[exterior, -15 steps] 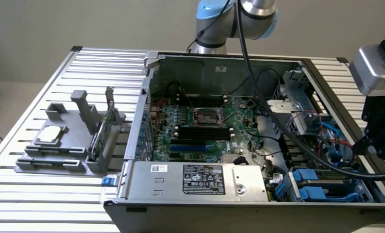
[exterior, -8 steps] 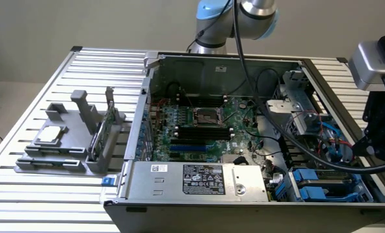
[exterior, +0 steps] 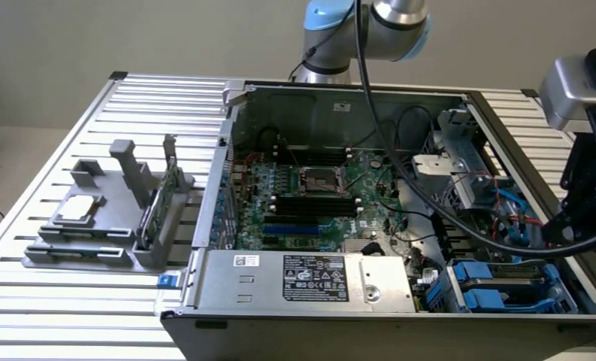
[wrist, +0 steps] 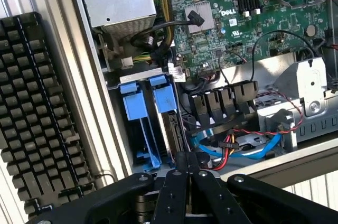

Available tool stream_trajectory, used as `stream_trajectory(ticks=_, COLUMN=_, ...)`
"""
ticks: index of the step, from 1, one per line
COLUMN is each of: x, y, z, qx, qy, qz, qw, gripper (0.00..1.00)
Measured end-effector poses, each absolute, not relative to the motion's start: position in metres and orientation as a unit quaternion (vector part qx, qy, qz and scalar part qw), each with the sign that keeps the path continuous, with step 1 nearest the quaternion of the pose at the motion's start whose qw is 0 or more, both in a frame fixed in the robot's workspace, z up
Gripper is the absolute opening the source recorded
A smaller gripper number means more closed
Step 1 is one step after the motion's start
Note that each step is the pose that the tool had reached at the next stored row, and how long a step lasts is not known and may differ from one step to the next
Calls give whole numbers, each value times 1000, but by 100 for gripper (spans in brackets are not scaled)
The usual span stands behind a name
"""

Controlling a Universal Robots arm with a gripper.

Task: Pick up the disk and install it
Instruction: 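Insert the first disk wire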

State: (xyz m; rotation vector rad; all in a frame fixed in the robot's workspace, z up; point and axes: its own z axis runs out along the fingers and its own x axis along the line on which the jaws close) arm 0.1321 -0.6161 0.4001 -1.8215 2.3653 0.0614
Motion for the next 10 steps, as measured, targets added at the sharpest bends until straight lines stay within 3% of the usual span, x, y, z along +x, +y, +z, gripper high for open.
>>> stream_trajectory(ticks=10, x=132, y=-616, z=400, qx=-576, qy=815, qz=37, qw=54, gripper=11)
